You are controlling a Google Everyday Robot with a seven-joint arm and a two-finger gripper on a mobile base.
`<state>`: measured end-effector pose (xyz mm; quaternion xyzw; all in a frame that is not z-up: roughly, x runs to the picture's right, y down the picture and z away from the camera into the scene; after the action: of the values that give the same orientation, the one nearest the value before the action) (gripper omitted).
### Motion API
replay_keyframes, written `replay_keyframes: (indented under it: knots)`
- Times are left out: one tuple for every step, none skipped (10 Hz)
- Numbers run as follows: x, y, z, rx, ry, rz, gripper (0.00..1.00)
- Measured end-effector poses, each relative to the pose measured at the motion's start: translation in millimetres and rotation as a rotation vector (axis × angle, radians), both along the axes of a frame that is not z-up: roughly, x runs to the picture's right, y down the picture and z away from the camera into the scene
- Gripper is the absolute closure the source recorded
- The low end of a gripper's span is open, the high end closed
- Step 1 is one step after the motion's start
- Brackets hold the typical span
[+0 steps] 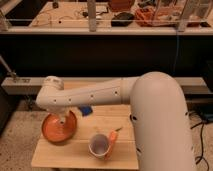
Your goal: Place the bottle in the ceramic bowl
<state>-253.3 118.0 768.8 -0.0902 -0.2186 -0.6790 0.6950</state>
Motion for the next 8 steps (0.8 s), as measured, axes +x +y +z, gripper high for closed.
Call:
replay_keyframes:
  knots:
    - [-0.6, 0.0, 0.1, -0.001, -0.003, -0.003, 0.82]
    - [-1.5, 0.3, -0.7, -0.002, -0.007, -0.006, 0.74]
    - [-2.0, 0.8, -1.1, -0.003, -0.009, -0.01, 0.72]
    - [-2.3, 0.9, -1.4, -0.003, -0.011, -0.014, 0.72]
    - [-2.6, 0.9, -1.6, -0.004, -0.012, -0.017, 0.72]
    - [-2.8, 1.2, -1.9, -0.005, -0.015, -0.021, 0.72]
    - [-3.1, 1.4, -2.2, -0.005, -0.017, -0.023, 0.72]
    - [-3.6, 1.9, -2.7, -0.006, -0.02, -0.028, 0.72]
